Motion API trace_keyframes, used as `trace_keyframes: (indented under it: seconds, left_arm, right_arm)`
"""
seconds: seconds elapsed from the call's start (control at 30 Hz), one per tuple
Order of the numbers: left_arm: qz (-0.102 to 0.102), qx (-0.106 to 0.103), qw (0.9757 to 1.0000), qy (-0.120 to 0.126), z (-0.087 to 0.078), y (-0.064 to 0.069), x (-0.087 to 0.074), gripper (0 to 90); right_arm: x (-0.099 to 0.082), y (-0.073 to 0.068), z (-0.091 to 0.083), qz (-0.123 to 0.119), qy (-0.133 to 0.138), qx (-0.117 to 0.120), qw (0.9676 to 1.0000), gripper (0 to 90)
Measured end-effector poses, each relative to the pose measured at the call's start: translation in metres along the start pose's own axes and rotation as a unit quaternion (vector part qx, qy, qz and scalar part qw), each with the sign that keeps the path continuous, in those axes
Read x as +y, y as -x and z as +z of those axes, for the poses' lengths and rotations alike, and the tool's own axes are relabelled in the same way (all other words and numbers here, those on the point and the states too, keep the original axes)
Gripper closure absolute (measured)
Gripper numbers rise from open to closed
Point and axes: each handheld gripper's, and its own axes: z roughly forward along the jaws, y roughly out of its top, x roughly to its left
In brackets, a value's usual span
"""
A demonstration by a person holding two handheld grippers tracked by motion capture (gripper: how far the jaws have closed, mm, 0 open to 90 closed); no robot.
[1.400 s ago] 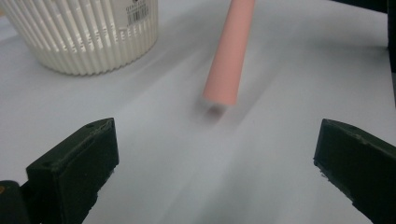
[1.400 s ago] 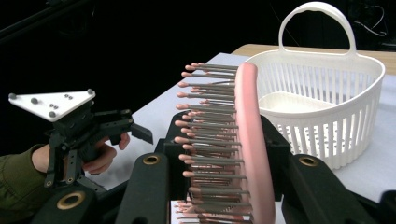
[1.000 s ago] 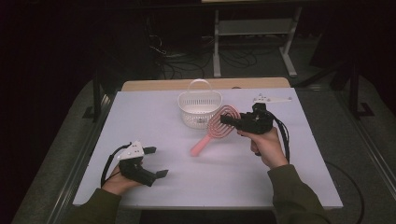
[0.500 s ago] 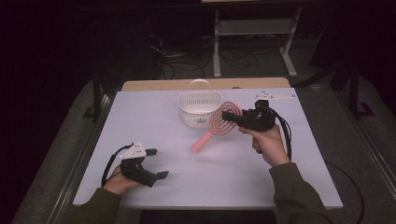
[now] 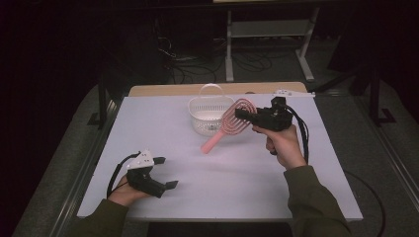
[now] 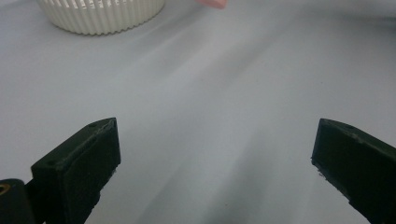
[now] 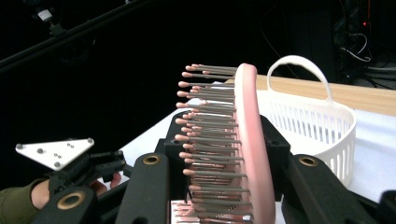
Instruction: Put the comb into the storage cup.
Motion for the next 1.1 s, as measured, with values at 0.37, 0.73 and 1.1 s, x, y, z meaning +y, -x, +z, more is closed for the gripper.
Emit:
trace_keyframes:
  seconds: [0.37, 0.73, 1.1]
  left_arm:
    - [0.000, 0.005, 1.0000, -0.001, -0.001, 0.000, 0.001, 0.9]
    - [-0.002, 0.006, 1.0000, -0.005, 0.000, 0.001, 0.001, 0.9]
    - [0.001, 0.006, 0.9999, -0.008, 0.000, 0.001, 0.001, 1.0]
  right_arm:
    - [0.026, -0.002, -0.001, -0.006, 0.015, -0.002, 0.9999, 62.8]
    - [0.042, 0.001, 0.000, 0.001, 0.032, -0.007, 0.9995, 62.8]
    - [0.058, 0.008, 0.005, 0.004, 0.052, -0.032, 0.9981, 62.8]
